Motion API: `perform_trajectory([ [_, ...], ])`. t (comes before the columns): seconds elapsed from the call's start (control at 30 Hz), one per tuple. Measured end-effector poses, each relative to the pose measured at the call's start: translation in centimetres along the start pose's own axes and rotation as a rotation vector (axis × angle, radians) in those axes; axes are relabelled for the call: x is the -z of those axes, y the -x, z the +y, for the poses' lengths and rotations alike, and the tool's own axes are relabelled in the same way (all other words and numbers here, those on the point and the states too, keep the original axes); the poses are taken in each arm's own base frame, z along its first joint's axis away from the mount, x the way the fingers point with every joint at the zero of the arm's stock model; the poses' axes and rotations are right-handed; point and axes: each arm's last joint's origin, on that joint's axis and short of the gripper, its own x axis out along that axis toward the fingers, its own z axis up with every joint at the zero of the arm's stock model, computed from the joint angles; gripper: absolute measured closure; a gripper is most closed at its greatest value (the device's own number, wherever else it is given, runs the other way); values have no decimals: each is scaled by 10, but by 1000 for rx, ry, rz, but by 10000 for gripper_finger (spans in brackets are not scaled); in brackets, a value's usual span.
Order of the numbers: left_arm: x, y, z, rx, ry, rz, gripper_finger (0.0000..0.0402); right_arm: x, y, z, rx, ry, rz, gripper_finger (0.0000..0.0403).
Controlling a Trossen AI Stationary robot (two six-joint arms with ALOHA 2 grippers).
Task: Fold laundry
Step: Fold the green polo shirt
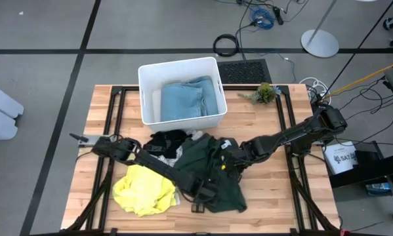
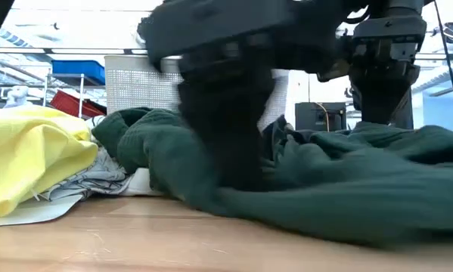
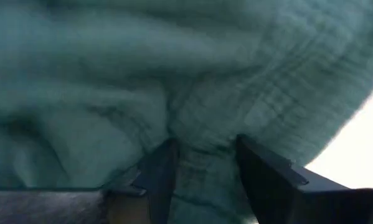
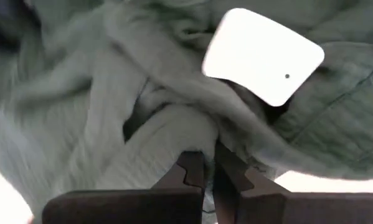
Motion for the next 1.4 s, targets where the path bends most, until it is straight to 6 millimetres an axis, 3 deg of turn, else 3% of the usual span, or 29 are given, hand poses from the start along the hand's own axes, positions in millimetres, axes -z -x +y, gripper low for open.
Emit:
perform_trajectory([
  [0.27, 38, 1, 1, -271, -106, 237, 224, 23, 7, 8, -18, 15, 135, 403],
  [0.47, 37, 39, 2, -456, -73, 92, 224, 41, 8, 19, -48, 36, 206, 402],
  [0.57, 31, 73, 4, -439, -46, -7, 224, 45, 8, 22, -49, 41, 210, 402],
  [0.7, 30, 89, -2, -343, -51, -61, 224, 45, 8, 23, -51, 34, 202, 402],
  [0.83, 24, 111, -22, -214, -98, -214, 223, 44, 8, 24, -51, 36, 185, 402],
  [0.97, 27, 106, -30, -190, -114, -200, 223, 44, 7, 24, -51, 42, 180, 402],
  [1.07, 16, 103, -46, -55, -103, -314, 223, 44, 7, 24, -54, 45, 180, 402],
  [1.23, -4, 80, -75, 128, -117, -518, 223, 43, 7, 25, -61, 40, 177, 402],
  [1.4, -10, 45, -81, 67, -123, -567, 223, 42, 7, 25, -68, 36, 172, 402],
])
